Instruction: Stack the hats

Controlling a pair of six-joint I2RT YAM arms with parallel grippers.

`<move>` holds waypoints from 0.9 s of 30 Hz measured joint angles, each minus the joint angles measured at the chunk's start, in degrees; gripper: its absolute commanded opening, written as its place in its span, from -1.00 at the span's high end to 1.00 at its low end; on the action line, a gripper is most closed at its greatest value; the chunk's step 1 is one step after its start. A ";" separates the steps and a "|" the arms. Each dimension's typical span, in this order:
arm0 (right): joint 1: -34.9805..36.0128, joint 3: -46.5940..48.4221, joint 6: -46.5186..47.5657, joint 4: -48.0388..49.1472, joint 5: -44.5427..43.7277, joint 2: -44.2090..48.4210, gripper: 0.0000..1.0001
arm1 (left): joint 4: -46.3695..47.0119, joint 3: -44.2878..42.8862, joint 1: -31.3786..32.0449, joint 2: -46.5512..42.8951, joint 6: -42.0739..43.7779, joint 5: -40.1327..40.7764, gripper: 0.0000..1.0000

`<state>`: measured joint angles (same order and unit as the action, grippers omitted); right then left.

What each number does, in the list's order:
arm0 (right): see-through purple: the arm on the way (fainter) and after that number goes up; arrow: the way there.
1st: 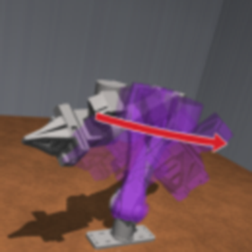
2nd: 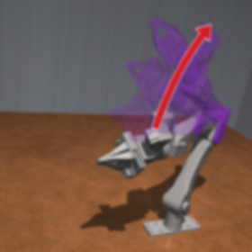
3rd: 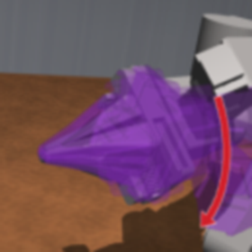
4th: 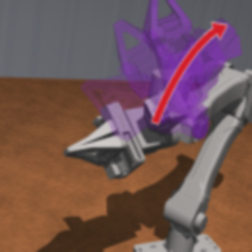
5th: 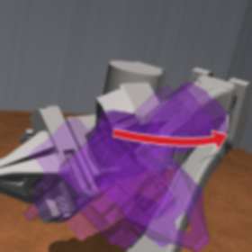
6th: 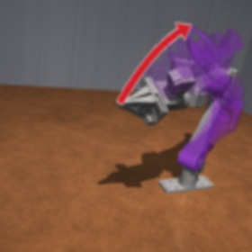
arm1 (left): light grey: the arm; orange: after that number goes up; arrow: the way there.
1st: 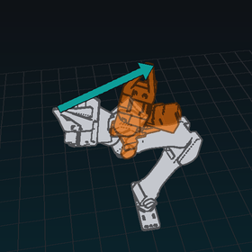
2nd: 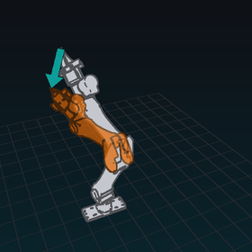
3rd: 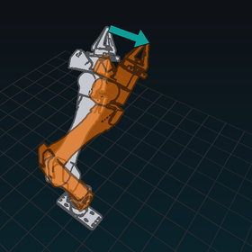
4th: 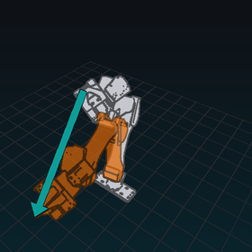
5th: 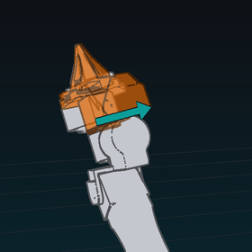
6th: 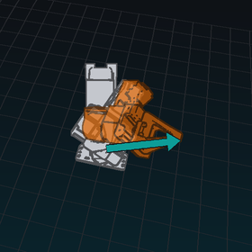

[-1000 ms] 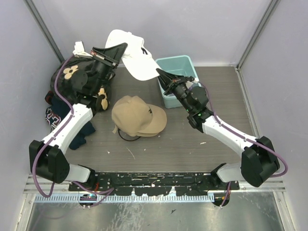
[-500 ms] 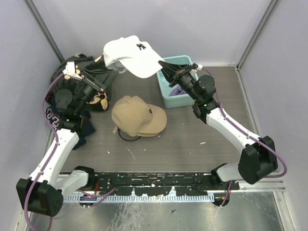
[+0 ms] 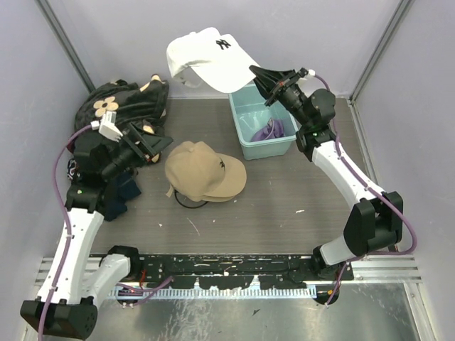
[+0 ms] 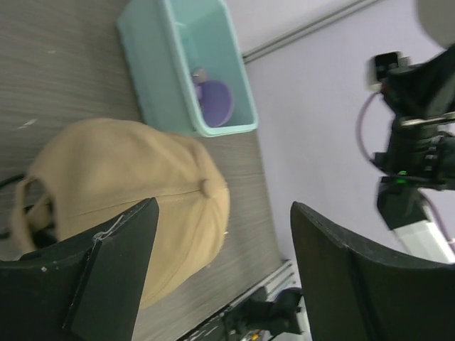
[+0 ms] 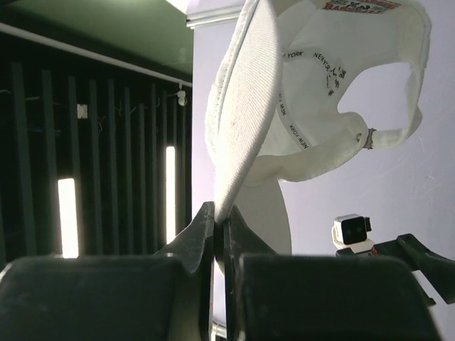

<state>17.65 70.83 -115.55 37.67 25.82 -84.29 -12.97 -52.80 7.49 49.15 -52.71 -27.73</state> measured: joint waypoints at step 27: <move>-2.01 2.95 0.09 1.46 11.17 -1.20 0.98 | -12.57 6.43 -23.02 23.67 14.91 -28.13 -0.49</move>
<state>15.64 73.78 -115.46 39.13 36.99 -85.49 -25.54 -46.37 -15.53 72.82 -37.80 -55.86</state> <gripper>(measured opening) 0.081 0.749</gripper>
